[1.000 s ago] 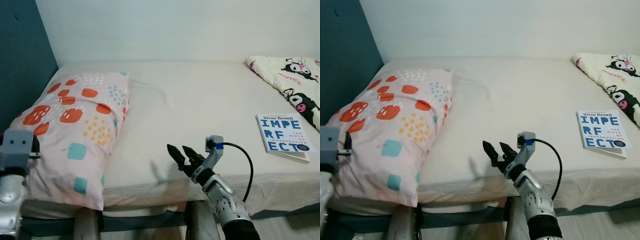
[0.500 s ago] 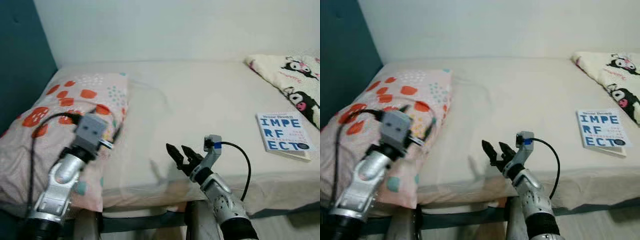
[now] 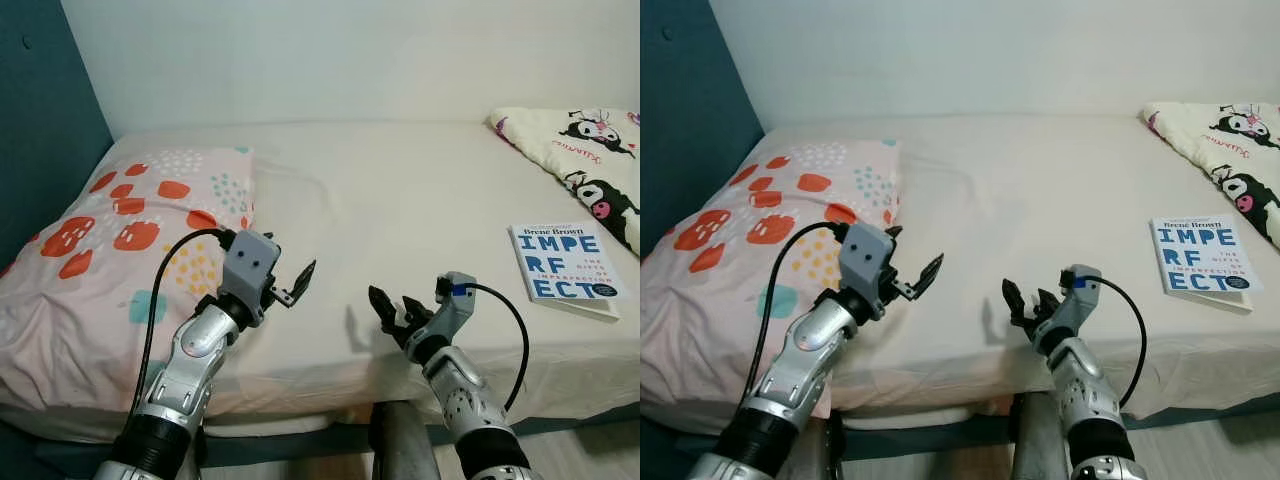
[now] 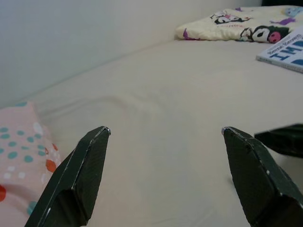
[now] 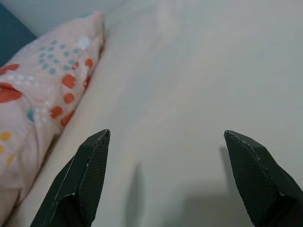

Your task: Clean up the room

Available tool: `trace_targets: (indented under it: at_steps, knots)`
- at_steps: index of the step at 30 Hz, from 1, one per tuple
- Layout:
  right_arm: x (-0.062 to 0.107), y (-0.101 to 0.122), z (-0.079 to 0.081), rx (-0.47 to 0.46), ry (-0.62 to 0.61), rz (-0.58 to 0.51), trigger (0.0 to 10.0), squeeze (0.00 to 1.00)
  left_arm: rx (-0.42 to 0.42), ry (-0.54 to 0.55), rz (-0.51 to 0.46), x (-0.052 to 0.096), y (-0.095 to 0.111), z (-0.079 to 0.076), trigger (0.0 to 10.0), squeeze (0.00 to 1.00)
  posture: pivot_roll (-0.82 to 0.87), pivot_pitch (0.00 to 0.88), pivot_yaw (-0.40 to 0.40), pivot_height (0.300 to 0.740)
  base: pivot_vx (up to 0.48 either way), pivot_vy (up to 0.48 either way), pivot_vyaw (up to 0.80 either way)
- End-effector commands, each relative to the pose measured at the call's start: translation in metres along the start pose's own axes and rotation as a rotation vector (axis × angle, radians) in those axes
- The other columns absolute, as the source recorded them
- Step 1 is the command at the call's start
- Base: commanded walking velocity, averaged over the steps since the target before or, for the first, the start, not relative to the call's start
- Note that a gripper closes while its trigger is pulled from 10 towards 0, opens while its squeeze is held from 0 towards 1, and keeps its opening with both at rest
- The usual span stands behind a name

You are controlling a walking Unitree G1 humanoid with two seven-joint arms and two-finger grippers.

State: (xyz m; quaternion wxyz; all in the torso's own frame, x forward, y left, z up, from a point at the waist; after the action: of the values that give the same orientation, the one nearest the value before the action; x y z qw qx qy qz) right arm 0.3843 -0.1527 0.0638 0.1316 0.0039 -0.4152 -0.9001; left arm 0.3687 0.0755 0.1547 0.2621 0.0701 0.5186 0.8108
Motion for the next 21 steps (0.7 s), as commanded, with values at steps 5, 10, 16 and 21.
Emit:
trace_targets:
  at_steps: [5,10,16,21]
  knots:
    - [-0.002,0.000,0.002,-0.006,0.003,-0.017,10.0,0.00,0.047,0.043,0.086,0.001,-0.024,-0.002,10.0,0.00,0.06,0.075,-0.070,0.445,0.000,0.000,0.00]
    - [-0.003,-0.001,0.004,-0.008,0.008,-0.023,10.0,0.00,0.150,-0.023,0.158,-0.011,-0.037,-0.028,10.0,0.00,0.05,0.078,-0.072,0.445,0.000,0.000,0.00]
    - [-0.001,-0.003,0.009,-0.006,0.031,-0.025,10.0,0.00,0.141,-0.105,0.256,-0.040,-0.045,-0.061,10.0,0.00,0.03,0.089,-0.063,0.445,0.000,0.000,0.00]
    - [0.000,-0.004,0.010,-0.005,0.034,-0.028,10.0,0.00,0.146,-0.099,0.257,-0.042,-0.044,-0.060,10.0,0.00,0.02,0.092,-0.058,0.445,0.000,0.000,0.00]
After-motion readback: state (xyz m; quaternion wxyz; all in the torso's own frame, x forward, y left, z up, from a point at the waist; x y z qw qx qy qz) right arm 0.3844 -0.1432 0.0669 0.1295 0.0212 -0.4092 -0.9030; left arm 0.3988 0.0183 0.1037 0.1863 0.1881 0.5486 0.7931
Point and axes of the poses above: a point about 5 cm out from each wrist's last joint towards the gripper, its own x axis pointing back from the gripper into the wrist, its own y axis along the axis of the wrist's last joint, z = x × y, the point moved 6 cm from there along -x, pointing out of the wrist towards the gripper, and after that the axes turned 13 degrees about -x, right-handed, at the moved point
